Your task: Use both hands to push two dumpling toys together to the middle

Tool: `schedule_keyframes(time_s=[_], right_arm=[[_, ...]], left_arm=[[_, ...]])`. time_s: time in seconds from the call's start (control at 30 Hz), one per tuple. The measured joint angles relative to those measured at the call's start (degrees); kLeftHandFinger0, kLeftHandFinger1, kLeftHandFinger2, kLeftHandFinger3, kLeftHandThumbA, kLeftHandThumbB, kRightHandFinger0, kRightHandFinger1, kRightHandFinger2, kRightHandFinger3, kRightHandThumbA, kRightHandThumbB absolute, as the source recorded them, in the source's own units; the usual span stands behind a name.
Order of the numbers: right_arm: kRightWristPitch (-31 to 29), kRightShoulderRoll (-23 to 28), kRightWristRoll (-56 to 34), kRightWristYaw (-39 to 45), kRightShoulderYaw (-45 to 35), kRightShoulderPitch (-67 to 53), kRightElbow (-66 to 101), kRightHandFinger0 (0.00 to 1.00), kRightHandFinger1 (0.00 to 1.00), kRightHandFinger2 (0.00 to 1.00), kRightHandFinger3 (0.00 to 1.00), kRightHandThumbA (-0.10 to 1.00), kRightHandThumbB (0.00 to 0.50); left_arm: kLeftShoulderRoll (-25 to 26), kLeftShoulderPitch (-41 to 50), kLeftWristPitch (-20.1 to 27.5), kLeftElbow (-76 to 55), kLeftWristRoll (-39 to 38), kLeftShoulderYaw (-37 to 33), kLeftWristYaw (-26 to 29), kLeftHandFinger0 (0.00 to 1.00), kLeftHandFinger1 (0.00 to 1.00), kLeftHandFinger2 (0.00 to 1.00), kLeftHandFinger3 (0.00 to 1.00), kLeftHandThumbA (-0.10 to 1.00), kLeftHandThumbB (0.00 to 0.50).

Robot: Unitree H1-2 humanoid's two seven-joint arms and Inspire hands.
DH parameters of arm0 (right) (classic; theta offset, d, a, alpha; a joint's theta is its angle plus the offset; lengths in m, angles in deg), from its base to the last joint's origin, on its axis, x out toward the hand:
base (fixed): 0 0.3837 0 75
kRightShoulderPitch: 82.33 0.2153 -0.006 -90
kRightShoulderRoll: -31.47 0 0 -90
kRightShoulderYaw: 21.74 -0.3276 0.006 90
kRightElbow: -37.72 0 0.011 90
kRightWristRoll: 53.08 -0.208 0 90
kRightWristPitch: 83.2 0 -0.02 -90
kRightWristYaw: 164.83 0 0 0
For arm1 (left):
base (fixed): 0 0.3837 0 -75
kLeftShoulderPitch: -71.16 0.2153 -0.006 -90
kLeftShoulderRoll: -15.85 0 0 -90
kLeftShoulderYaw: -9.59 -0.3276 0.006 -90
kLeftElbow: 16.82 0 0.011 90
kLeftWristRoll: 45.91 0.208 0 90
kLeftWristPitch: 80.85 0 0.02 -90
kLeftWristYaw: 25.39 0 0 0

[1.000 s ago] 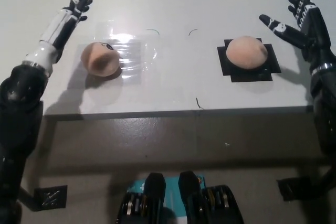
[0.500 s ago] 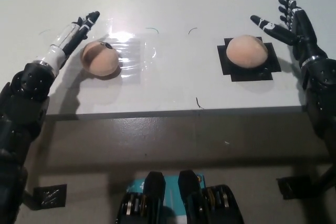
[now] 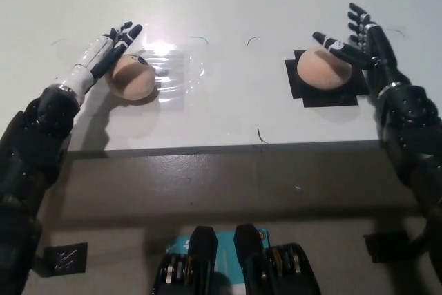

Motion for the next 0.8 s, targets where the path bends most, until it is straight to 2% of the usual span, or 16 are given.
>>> schedule_keyframes(time_s=[0.03, 0.07, 0.13, 0.2, 0.27, 0.43, 0.53, 0.57, 0.63, 0.73, 0.8], right_arm=[[-0.2, -0.2, 0.0, 0.1, 0.0, 0.0, 0.0, 1.00, 1.00, 1.00, 1.00, 1.00, 0.256], [-0.7, -0.7, -0.1, 0.2, 0.0, -0.1, -0.2, 1.00, 1.00, 1.00, 1.00, 1.00, 0.264], [-1.0, -1.5, -0.3, 0.4, -0.2, -0.2, -0.5, 1.00, 1.00, 1.00, 1.00, 1.00, 0.243], [-1.2, -2.3, -0.7, 0.8, -0.6, -0.4, -0.7, 1.00, 1.00, 1.00, 1.00, 1.00, 0.232], [-1.4, -3.1, -1.0, 1.1, -1.0, -0.7, -0.7, 1.00, 1.00, 1.00, 1.00, 1.00, 0.214], [-2.2, -4.8, -1.9, 2.1, -1.7, -2.0, -0.6, 1.00, 1.00, 1.00, 1.00, 1.00, 0.198], [-2.4, -5.7, -2.2, 3.1, -1.9, -3.0, -0.3, 1.00, 1.00, 1.00, 1.00, 1.00, 0.176], [-2.4, -5.8, -2.3, 3.2, -1.9, -3.3, -0.2, 1.00, 1.00, 1.00, 1.00, 1.00, 0.195], [-2.8, -6.2, -2.5, 3.3, -2.0, -4.2, 0.5, 1.00, 1.00, 1.00, 1.00, 1.00, 0.226], [-2.9, -6.5, -3.3, 3.8, -2.8, -4.9, 1.6, 1.00, 1.00, 1.00, 1.00, 1.00, 0.236], [-3.0, -6.6, -3.8, 4.1, -3.2, -5.3, 2.1, 1.00, 1.00, 1.00, 1.00, 1.00, 0.222]], left_arm=[[0.0, 0.0, 0.0, 0.0, 0.0, 0.0, 0.0, 1.00, 1.00, 1.00, 1.00, 1.00, 0.331], [-0.1, 0.0, 0.1, 0.0, 0.0, 0.0, 0.0, 1.00, 1.00, 1.00, 1.00, 1.00, 0.339], [-0.2, 0.1, 0.1, -0.2, 0.1, 0.0, 0.0, 1.00, 1.00, 1.00, 1.00, 1.00, 0.338], [-0.4, 0.1, 0.2, -0.3, 0.0, 0.2, 0.0, 1.00, 1.00, 1.00, 1.00, 1.00, 0.312], [-0.6, 0.3, 0.3, -0.6, 0.1, 0.3, 0.0, 1.00, 1.00, 1.00, 1.00, 1.00, 0.309], [-0.8, 1.2, 0.7, -1.6, 0.2, 0.4, 0.0, 1.00, 1.00, 1.00, 1.00, 1.00, 0.341], [-0.9, 1.8, 0.7, -1.6, 0.2, 0.6, 0.0, 1.00, 1.00, 1.00, 1.00, 1.00, 0.335], [-0.9, 2.0, 0.8, -1.6, 0.2, 0.6, 0.0, 1.00, 1.00, 1.00, 1.00, 1.00, 0.311], [-0.9, 2.4, 1.0, -1.5, 0.1, 0.9, 0.0, 1.00, 1.00, 1.00, 1.00, 1.00, 0.315], [-0.9, 3.3, 1.3, -1.5, -0.4, 1.6, -0.2, 1.00, 1.00, 1.00, 1.00, 1.00, 0.323], [-0.9, 3.9, 1.5, -1.5, -0.8, 2.0, -0.4, 1.00, 1.00, 1.00, 1.00, 1.00, 0.305]])
